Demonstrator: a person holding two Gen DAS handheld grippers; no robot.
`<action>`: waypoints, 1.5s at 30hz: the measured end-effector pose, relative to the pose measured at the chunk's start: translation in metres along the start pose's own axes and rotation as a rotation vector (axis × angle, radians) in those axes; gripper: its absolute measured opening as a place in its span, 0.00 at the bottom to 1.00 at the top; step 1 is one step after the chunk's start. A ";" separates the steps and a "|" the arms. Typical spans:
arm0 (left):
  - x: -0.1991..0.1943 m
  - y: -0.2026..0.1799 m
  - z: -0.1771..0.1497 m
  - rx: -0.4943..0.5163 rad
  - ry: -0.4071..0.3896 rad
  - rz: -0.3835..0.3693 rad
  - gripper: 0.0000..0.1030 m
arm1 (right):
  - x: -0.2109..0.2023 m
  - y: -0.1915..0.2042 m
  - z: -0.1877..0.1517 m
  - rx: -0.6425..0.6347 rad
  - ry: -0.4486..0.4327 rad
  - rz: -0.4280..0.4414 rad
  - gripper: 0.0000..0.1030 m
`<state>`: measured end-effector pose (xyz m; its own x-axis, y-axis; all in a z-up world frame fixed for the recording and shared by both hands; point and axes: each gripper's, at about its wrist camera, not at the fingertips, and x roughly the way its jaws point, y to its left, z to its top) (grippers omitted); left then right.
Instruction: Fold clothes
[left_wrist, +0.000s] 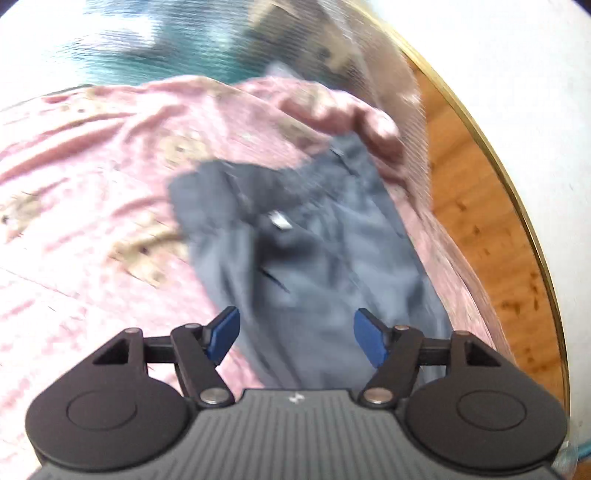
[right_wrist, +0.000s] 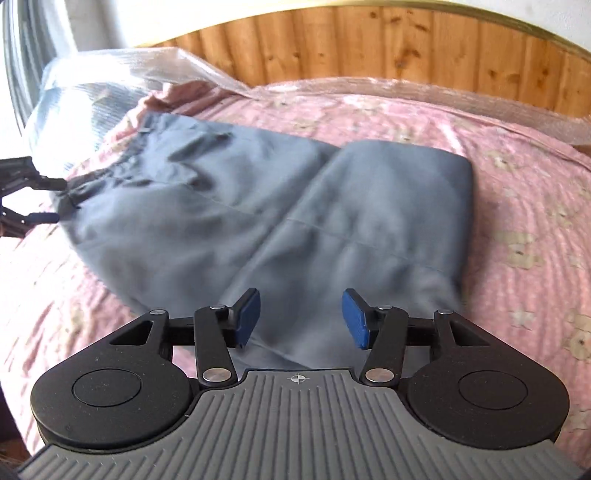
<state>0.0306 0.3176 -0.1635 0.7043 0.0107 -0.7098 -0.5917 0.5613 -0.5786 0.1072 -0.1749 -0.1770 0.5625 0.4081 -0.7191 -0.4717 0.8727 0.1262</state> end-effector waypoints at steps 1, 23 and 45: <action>0.001 0.015 0.014 -0.026 -0.011 0.011 0.67 | 0.003 0.011 0.005 -0.006 -0.005 0.004 0.52; 0.037 0.007 0.063 0.291 -0.079 -0.222 0.10 | 0.142 0.209 0.201 -0.029 0.110 0.105 0.79; -0.011 -0.102 -0.039 0.942 -0.016 -0.501 0.09 | 0.224 0.209 0.309 -0.008 0.225 0.156 0.05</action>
<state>0.0678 0.2284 -0.1126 0.7921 -0.3922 -0.4678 0.3042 0.9179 -0.2546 0.3446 0.1818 -0.1006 0.3179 0.4669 -0.8252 -0.5470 0.8012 0.2426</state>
